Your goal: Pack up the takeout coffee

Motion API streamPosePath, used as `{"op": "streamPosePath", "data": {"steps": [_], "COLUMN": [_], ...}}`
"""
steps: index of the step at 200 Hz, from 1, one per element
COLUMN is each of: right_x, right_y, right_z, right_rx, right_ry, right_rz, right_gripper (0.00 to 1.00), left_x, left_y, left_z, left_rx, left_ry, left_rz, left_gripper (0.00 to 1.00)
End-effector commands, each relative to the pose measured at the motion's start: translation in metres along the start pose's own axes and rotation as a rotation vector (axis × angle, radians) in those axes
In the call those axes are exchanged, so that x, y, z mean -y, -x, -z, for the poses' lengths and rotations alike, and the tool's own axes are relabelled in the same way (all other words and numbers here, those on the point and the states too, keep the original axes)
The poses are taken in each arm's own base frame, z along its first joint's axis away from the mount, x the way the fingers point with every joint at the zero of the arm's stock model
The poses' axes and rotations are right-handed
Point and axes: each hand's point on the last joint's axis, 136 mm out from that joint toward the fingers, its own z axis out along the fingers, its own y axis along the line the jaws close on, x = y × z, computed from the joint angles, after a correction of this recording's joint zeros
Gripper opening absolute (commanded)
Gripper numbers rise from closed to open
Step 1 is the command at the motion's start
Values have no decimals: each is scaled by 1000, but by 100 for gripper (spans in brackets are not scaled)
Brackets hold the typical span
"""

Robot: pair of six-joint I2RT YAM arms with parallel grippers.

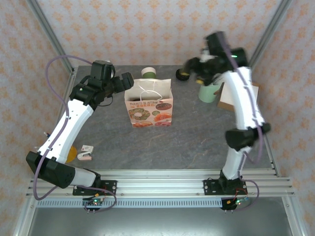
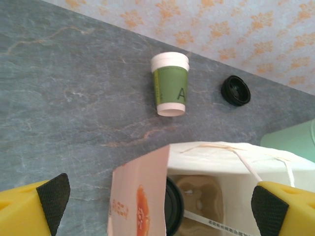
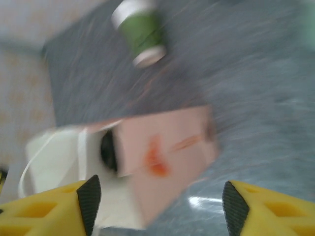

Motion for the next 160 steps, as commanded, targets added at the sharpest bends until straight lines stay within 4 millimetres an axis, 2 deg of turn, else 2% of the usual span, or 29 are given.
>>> {"op": "streamPosePath", "data": {"steps": [1, 6, 7, 8, 12, 23, 26, 27, 30, 41, 72, 97, 108, 140, 160], "right_x": [117, 146, 147, 158, 179, 228, 236, 243, 252, 276, 300, 329, 343, 357, 369], "right_y": [24, 22, 28, 22, 20, 14, 18, 12, 12, 15, 47, 71, 81, 94, 109], "right_z": [46, 42, 47, 41, 38, 25, 25, 20, 17, 4, -26, -42, -49, -95, -111], "right_rx": [224, 235, 265, 242, 256, 285, 313, 296, 305, 308, 175, 65, 34, -52, -43], "right_ry": [-189, -217, -204, -225, -237, -252, -244, -255, -256, -290, -394, -521, -577, -520, -534], "right_rz": [-252, -332, -339, -366, -432, -597, -628, -648, -678, -700, -469, -290, -262, -282, -289], "right_gripper": [74, 74, 74, 74, 74, 74, 74, 74, 74, 74, 72, 69, 68, 68, 72], "left_x": [-24, -28, -29, -30, -32, -41, -43, -44, -45, -49, -54, -60, -62, -68, -65], "left_y": [14, 14, 13, 13, 13, 7, 5, 5, 2, -7, -24, -26, -27, -32, -30], "left_z": [12, 12, 12, 12, 12, 10, 10, 10, 9, 6, 2, 1, 1, -6, -10], "left_rx": [95, 102, 103, 105, 111, 115, 114, 115, 111, 96, 57, 60, 61, 55, 38], "left_ry": [112, 127, 130, 133, 140, 172, 174, 176, 179, 181, 175, 197, 208, 236, 239], "left_rz": [37, 38, 37, 38, 69, 90, 96, 99, 101, 115, 126, 117, 115, 140, 142], "left_gripper": [100, 100, 100, 100, 100, 100, 100, 100, 100, 100, 100, 100, 100, 100, 100]}}
